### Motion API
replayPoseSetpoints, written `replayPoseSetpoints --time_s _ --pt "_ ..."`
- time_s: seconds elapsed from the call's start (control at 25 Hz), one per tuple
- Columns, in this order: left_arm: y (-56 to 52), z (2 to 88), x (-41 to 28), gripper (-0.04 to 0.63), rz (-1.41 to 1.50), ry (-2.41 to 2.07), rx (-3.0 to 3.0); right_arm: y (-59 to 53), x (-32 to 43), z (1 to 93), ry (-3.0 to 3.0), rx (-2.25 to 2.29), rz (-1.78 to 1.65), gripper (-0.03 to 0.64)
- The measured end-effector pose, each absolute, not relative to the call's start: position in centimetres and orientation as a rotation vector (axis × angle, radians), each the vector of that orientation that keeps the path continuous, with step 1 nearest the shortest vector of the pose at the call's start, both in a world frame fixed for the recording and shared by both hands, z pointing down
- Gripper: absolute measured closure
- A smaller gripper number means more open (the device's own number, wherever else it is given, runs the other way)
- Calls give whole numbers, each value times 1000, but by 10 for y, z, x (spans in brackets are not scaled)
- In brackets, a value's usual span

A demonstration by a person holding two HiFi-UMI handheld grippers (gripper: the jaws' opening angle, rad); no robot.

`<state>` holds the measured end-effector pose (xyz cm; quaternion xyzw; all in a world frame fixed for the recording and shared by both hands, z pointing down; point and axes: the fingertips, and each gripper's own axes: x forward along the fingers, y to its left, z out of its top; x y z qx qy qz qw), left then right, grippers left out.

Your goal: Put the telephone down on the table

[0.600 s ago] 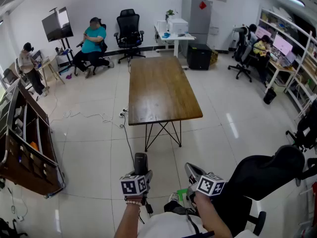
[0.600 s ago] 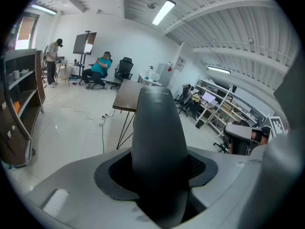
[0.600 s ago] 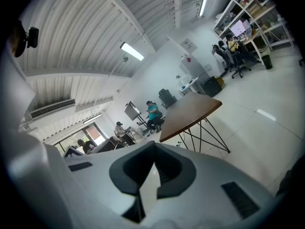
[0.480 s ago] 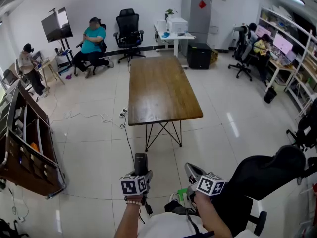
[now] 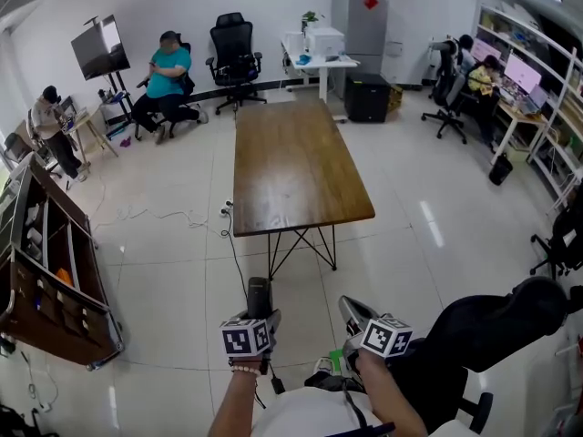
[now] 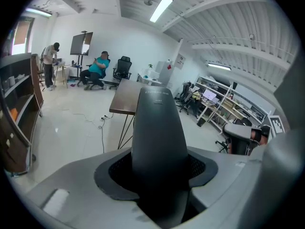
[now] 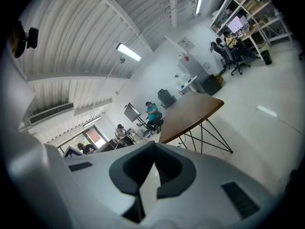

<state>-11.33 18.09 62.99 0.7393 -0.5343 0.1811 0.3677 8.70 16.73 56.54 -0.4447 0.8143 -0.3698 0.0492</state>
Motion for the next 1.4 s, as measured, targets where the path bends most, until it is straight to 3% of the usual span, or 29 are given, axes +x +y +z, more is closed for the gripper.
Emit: replayPoseSetpoints --time_s 0.76,1.4 --pt "77 621 -55 318 450 -1411 1898 80 164 572 2456 -1374 -1141 617" --pt "-19 635 -54 318 523 -1359 1920 1 168 590 2365 -1433 -1172 617"
